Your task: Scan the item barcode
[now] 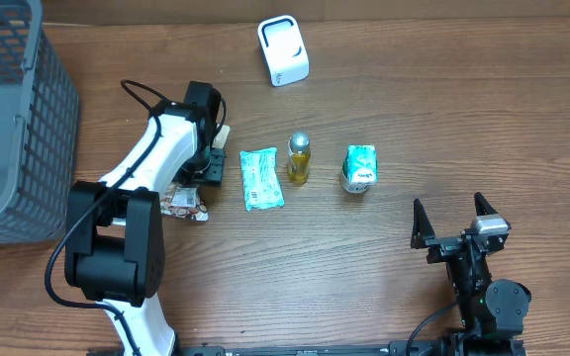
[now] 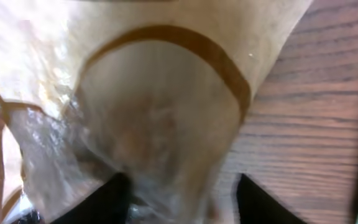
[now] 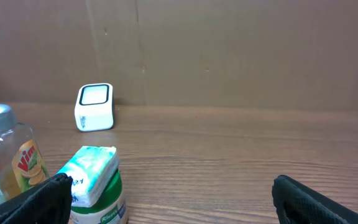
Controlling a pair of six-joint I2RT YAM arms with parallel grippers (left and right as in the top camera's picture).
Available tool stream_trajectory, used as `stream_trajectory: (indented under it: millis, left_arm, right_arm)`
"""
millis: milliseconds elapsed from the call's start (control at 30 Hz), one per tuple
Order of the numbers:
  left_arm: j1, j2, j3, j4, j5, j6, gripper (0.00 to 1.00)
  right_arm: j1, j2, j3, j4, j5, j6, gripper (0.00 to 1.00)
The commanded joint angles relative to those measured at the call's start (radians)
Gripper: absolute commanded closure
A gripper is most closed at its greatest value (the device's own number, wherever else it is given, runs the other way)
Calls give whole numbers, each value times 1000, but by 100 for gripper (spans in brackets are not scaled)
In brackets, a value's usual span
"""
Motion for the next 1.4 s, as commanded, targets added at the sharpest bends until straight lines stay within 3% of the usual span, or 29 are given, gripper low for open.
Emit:
stream_trajectory:
  millis: [0,267,433,667,900,1167,1367]
  left_arm:
    - [-7,-8,-8,31,3,12,57]
    - [-8,-8,-3,93,57,0,66]
    - [-7,-18,54,53,79,-40,52]
    - [10,-56,239,-151,125,-64,44]
    - [87,-58,256,-355,125,-97,47]
    - [145,-56,90,-229,130,-96,51]
    - [146,-56,4,-110,201,-68,43]
  right_arm:
    - [-2,-9,-11,5,10,-1,0]
    - [-2,-9,-11,5,10,-1,0]
    - [-2,-9,-11,5,10,-1,0]
    - [-2,-9,-11,5,10,-1,0]
    - [-2,-9,-11,5,10,-1,0]
    - [-2,-9,-11,5,10,-1,0]
    - [-2,-9,-11,5,10,-1,0]
